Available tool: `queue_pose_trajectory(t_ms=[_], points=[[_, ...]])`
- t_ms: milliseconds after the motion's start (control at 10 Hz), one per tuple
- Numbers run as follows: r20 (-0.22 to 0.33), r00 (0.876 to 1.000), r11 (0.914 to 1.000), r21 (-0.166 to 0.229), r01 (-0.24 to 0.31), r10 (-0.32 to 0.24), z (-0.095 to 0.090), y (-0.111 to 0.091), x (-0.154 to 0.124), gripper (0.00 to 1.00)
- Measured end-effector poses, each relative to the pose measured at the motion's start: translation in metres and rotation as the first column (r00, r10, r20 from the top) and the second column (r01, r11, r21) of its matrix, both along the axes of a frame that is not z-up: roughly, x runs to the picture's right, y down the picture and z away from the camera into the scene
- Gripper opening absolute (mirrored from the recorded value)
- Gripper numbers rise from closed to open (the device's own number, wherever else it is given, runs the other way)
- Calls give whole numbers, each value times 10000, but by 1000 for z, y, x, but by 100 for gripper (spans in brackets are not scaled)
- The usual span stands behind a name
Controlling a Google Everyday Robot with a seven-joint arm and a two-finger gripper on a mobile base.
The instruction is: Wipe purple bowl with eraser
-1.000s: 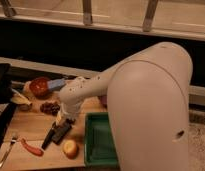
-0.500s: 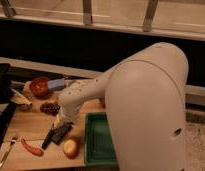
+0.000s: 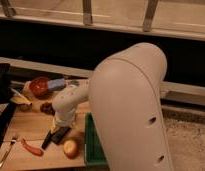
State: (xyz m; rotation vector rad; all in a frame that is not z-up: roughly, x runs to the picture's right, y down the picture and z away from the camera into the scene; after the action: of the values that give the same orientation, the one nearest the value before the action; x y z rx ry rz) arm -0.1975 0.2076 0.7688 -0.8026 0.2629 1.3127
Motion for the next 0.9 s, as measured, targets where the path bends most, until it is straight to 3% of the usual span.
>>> queue_pose_trajectory(t_ms=[500, 900], points=[[-714, 9919, 9933, 400, 1081, -1050, 5, 8, -13, 70], [-1012, 9853, 9901, 142, 1398, -1377, 22, 20, -14, 70]])
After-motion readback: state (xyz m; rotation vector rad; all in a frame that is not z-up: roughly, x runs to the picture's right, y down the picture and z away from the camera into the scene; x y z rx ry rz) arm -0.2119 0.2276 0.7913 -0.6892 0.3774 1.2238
